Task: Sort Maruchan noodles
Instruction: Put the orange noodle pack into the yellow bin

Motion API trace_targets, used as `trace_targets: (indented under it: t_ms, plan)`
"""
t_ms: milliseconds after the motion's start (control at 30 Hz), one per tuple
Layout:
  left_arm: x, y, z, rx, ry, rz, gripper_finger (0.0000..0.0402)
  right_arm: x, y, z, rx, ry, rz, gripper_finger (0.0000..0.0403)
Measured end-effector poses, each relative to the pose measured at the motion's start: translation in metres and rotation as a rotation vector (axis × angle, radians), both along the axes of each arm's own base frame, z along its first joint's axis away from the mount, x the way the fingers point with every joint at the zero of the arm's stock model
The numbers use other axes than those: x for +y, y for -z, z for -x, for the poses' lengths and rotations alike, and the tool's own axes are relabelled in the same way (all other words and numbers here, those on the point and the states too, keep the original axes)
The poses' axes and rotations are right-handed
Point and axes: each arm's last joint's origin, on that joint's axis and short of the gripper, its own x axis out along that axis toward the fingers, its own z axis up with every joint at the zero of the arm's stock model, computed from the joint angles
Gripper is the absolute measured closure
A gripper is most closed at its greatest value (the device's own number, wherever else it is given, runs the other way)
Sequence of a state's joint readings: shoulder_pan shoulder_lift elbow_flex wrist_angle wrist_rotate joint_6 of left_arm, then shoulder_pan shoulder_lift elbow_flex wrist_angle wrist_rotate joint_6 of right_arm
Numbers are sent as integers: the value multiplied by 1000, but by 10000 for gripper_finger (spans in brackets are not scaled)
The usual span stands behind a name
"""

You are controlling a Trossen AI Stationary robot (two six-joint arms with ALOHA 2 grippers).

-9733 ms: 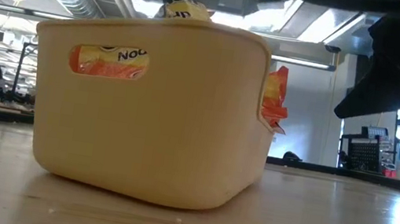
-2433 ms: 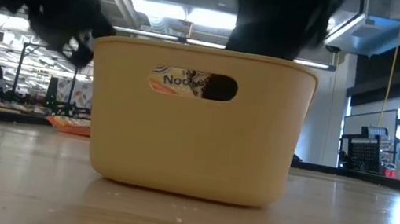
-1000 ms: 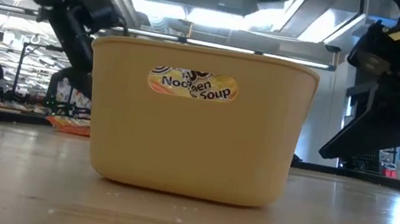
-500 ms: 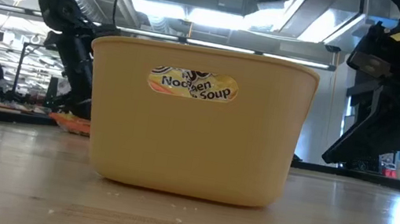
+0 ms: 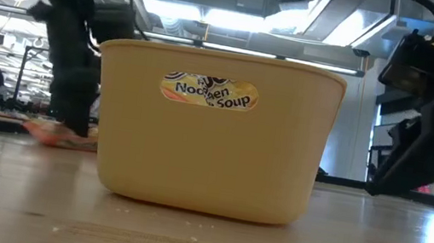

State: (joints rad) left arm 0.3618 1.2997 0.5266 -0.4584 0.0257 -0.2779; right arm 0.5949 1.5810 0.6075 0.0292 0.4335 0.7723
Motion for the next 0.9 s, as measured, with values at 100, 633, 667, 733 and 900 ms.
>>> trace_targets:
  t_ms: [100,633,667,733,900]
  plan:
    - [-26,-2,-4,12,123,11,239,2,1,1,27,-3,-73,242]
    - [-167,-7,-5,-179,460,126,239,33,-27,-12,-177,-126,-438,242]
    - [-174,-7,-4,-198,468,137,239,38,-31,-13,-185,-128,-434,242]
    - [-184,-8,-3,-228,473,171,239,46,-42,-16,-211,-141,-414,242]
    - [-193,-20,-6,-286,450,217,233,63,-75,-29,-273,-174,-312,242]
